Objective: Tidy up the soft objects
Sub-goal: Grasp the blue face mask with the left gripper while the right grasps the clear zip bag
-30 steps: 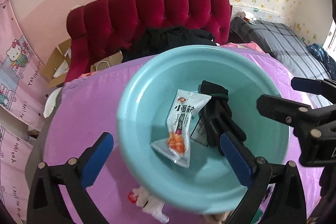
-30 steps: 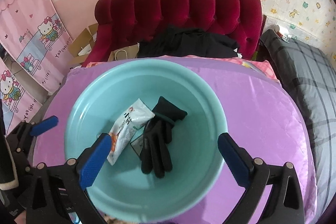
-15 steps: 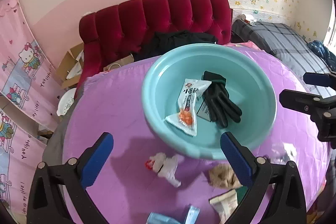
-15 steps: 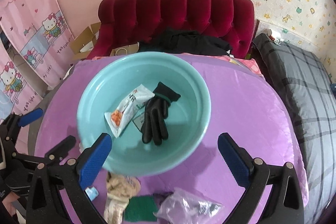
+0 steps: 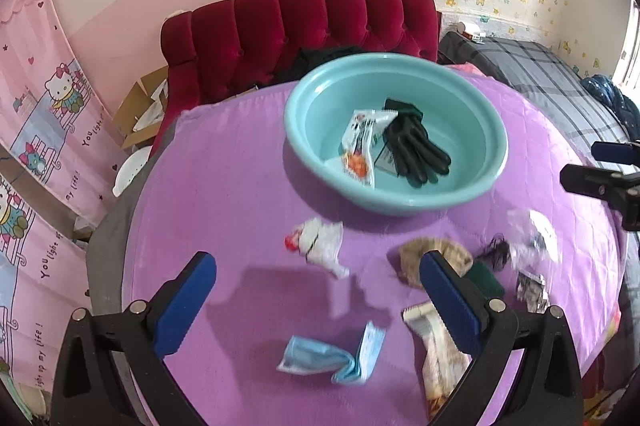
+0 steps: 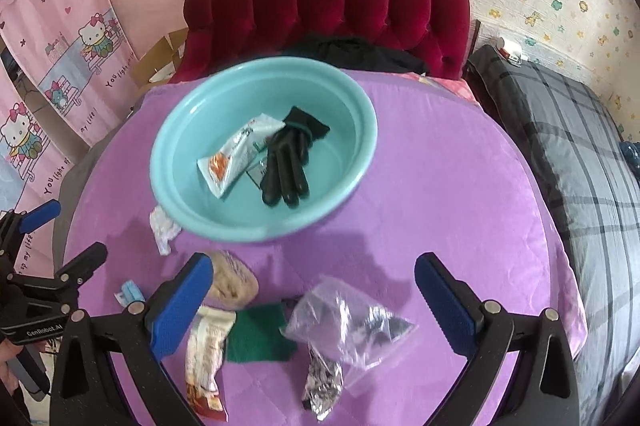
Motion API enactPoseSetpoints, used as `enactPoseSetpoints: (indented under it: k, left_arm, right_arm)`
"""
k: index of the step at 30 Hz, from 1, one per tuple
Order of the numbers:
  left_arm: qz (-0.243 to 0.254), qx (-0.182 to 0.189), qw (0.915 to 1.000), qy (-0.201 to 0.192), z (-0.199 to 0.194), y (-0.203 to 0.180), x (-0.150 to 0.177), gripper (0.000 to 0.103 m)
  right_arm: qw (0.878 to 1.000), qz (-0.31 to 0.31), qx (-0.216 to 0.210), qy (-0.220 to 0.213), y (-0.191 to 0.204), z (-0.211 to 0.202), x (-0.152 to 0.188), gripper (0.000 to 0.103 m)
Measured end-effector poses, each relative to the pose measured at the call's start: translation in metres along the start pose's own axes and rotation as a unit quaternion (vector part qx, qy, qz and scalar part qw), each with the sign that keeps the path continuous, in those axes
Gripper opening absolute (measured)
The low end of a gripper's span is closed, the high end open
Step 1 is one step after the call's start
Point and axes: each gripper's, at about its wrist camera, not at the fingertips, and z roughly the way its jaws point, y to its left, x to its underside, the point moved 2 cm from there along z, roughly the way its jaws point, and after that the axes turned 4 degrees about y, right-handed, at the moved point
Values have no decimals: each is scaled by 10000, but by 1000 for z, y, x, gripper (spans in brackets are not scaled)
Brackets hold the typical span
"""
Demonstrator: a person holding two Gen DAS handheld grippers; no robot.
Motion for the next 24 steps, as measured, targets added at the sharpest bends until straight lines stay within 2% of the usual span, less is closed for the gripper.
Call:
enactPoseSetpoints:
  k: [8, 13, 24]
  left_arm:
    - [33, 4, 10000, 70, -1, 6, 35, 103]
    - [37, 143, 9998, 166, 3, 4, 53, 103]
    - [-35, 209, 9980, 597, 30, -3, 90, 103]
  right_arm:
    - [9999, 109, -72, 31, -4, 1, 32, 103]
    - [10000, 55, -64, 50, -2, 6, 49, 103]
    - [9995, 154, -6, 275, -8, 31, 82, 103]
